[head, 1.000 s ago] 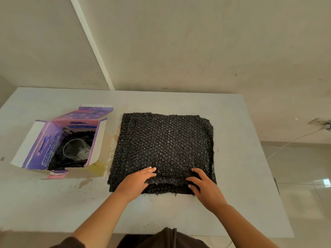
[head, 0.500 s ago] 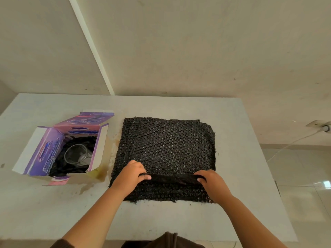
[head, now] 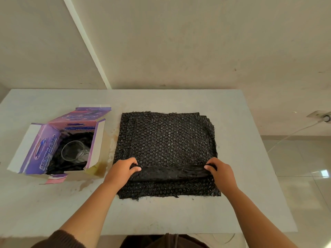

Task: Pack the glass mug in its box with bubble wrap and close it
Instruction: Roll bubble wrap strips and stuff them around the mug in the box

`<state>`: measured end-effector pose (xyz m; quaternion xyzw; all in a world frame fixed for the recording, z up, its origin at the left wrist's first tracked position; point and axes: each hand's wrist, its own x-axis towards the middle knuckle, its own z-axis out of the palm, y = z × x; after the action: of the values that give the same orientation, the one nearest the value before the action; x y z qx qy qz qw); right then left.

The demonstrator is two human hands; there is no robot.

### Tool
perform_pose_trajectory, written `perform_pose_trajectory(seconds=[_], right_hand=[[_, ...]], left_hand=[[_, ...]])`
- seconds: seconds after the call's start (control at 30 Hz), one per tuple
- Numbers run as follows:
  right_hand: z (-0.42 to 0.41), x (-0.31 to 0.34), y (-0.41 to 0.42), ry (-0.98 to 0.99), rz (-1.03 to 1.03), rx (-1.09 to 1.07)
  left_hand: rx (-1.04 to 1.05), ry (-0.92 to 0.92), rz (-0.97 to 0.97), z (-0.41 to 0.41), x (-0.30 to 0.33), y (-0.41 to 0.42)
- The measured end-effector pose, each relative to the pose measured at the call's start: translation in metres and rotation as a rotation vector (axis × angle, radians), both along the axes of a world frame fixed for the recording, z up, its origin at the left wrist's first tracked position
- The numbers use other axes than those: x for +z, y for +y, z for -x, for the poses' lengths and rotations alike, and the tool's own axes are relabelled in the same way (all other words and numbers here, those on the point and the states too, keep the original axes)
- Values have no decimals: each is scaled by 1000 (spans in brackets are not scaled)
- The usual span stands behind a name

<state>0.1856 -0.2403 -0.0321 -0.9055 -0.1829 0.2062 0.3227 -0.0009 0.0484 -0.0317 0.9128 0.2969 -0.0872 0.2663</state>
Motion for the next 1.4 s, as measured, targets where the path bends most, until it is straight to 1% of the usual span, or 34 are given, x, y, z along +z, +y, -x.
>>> perform_pose_trajectory(seconds=[0.1, 0.17, 0.2, 0.3, 0.33, 0.4, 0.47, 0.57, 0.7, 0.77, 0.83, 0.97, 1.03, 1.17, 1.27, 1.33, 1.4], right_hand=[[-1, -1, -4, 23, -31, -31], [4, -5, -6, -44, 14, -4], [6, -9, -7, -142, 46, 33], [13, -24, -11, -542, 136, 234], [14, -28, -12, -621, 150, 291], [15, -33, -15, -678, 164, 369], [18, -35, -18, -681, 200, 423], [20, -35, -23, -647, 244, 460], [14, -35, -26, -645, 262, 509], [9, -34, -21, -588, 232, 459], [4, -30, -15, -499, 197, 371], [-12, -24, 0, -365, 237, 288], [-22, -22, 8, -347, 249, 250], [-36, -22, 27, -374, 367, 253], [-40, -23, 36, -452, 413, 255], [-42, -23, 39, -462, 459, 262], [-47, -22, 42, -450, 527, 321]], left_hand=[[11, 1, -5, 1, 0, -2], [-7, 2, -6, 1, -1, -4], [-16, -15, -40, 1, -3, -5], [-141, -169, -278, 0, -11, -9], [-211, -201, -316, 0, -12, -12], [-341, -174, -312, 1, -16, -18], [-362, -143, -278, 4, -21, -21], [-337, -187, -212, 9, -21, -18], [-418, -69, -156, 11, -17, -12], [-361, -94, -119, 7, -14, -10], [-248, -114, -89, -2, -10, -5], [-119, 6, -4, -24, -7, 4], [-78, 7, -1, -35, -7, 8], [-48, -7, -62, -48, -8, 11], [-105, -58, -218, -50, -12, 10], [-192, -150, -351, -49, -14, 10], [-331, -217, -428, -48, -18, 8]])
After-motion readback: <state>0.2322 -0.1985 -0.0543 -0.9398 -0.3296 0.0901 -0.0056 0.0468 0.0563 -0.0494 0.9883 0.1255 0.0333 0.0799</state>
